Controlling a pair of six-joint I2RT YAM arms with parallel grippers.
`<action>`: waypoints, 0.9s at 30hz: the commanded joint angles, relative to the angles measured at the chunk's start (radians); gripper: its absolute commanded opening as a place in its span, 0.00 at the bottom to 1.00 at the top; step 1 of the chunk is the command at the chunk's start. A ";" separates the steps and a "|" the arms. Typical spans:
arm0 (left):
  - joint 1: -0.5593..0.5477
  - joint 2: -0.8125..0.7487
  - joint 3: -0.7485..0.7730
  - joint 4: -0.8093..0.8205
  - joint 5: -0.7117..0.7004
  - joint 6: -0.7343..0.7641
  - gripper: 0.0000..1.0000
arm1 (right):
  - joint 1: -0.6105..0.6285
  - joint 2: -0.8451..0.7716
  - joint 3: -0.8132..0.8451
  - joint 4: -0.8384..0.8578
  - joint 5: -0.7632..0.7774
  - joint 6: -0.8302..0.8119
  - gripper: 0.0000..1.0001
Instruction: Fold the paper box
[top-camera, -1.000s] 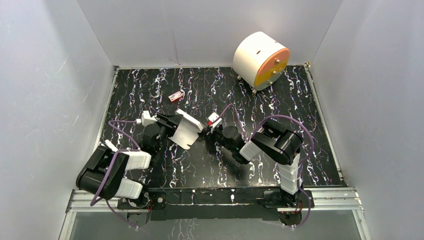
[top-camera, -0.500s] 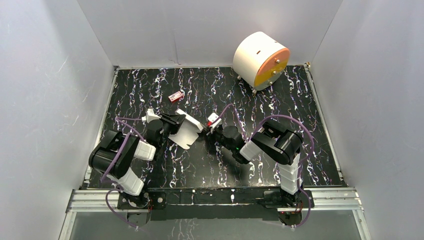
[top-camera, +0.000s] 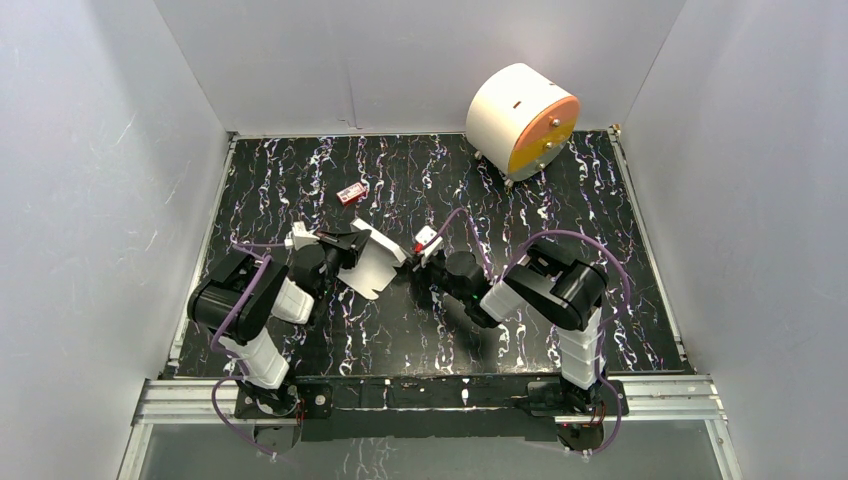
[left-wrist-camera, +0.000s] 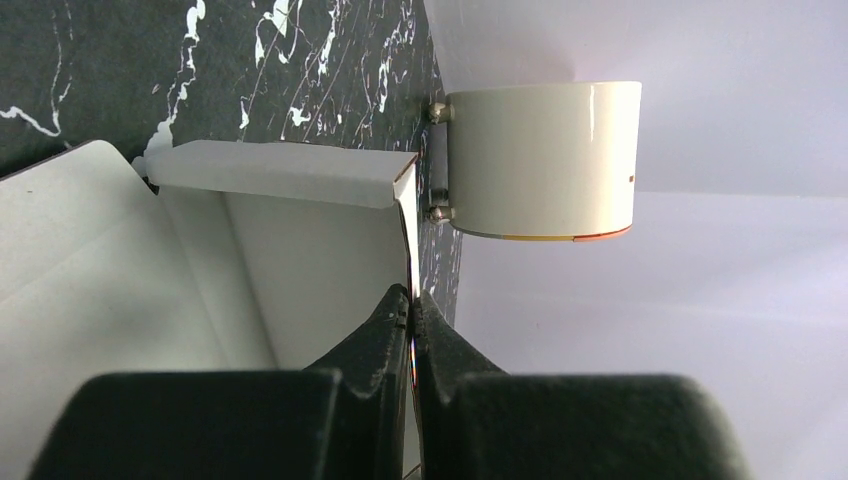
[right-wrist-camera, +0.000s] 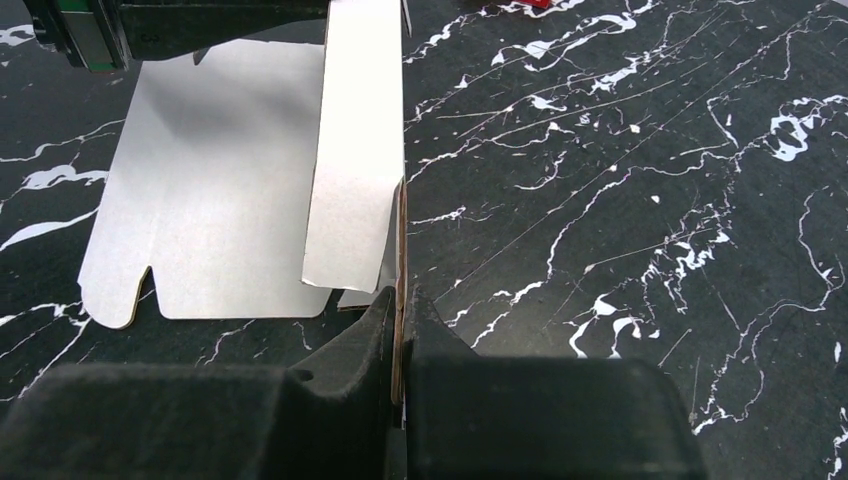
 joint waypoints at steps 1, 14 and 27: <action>0.006 -0.041 -0.026 0.068 -0.050 0.011 0.00 | 0.002 -0.038 -0.036 -0.067 -0.020 -0.006 0.14; 0.006 -0.072 -0.056 0.068 -0.049 0.019 0.00 | 0.002 -0.061 -0.071 -0.006 -0.018 0.005 0.18; -0.001 -0.079 -0.070 0.069 -0.033 -0.018 0.00 | 0.002 0.075 -0.006 0.142 -0.027 -0.049 0.28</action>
